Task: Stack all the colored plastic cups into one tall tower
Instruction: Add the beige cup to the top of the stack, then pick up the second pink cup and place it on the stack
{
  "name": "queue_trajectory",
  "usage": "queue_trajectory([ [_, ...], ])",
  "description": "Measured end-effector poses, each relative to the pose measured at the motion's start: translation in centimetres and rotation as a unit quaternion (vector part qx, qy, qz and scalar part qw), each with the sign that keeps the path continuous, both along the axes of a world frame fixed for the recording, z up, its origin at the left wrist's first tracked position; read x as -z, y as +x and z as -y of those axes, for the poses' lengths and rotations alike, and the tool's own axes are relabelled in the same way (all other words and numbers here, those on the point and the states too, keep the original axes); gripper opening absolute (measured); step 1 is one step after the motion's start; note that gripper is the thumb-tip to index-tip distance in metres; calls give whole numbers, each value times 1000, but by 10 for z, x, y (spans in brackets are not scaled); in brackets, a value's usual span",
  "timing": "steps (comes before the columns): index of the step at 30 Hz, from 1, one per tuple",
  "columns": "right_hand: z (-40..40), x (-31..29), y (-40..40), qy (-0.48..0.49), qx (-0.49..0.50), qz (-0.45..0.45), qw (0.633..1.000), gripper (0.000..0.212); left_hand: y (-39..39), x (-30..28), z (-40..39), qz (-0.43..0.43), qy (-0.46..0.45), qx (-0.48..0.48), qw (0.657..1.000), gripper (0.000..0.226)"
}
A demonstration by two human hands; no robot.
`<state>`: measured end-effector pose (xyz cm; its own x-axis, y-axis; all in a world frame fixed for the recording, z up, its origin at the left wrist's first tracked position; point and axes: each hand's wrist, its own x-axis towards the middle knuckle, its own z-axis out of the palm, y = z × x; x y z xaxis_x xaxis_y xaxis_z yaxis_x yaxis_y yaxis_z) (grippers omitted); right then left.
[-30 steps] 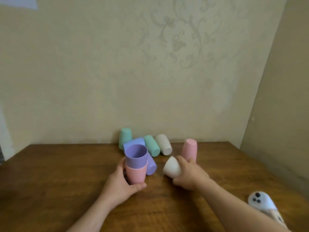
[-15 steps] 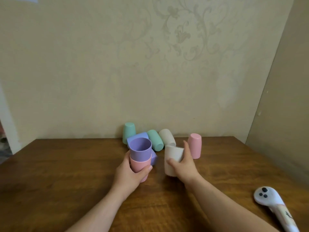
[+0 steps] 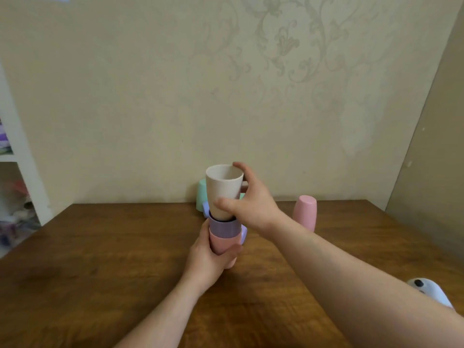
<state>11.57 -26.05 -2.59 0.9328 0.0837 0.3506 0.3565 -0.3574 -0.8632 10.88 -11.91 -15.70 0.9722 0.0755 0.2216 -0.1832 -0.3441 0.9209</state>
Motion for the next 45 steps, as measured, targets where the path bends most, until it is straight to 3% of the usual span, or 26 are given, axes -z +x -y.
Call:
queue_trajectory([
  [3,-1,25,-7,-24,-6,-19,1000,94,0,2,-1,1,-15,1,1000,95],
  [11,0,46,-1,63,-32,-69,995,83,-3,1,0,1,-26,2,1000,72],
  [17,8,47,1,23,-71,-93,993,96,-4,-1,1,-7,-33,8,999,83],
  [19,22,38,0,-12,-87,-92,992,99,-3,0,0,-5,-12,4,1000,94],
  [21,46,28,15,-115,-17,-28,993,99,-1,2,-1,-2,30,3,1000,108],
  [24,93,14,52,-324,124,15,938,89,0,3,1,-8,74,16,997,122],
  [26,127,18,77,-390,189,-57,899,82,1,3,1,-6,84,18,996,125],
  [28,153,35,92,-421,204,-167,868,80,2,5,1,0,86,14,996,127],
  [30,168,57,96,-417,173,-223,864,79,2,6,1,2,91,12,996,127],
  [37,161,63,64,-348,187,-118,911,54,0,5,4,1,104,4,995,128],
  [41,157,65,40,-310,150,-173,923,73,-5,2,5,3,112,-6,994,123],
  [45,149,75,19,-368,86,-254,890,115,-10,0,6,-3,124,-4,992,123],
])
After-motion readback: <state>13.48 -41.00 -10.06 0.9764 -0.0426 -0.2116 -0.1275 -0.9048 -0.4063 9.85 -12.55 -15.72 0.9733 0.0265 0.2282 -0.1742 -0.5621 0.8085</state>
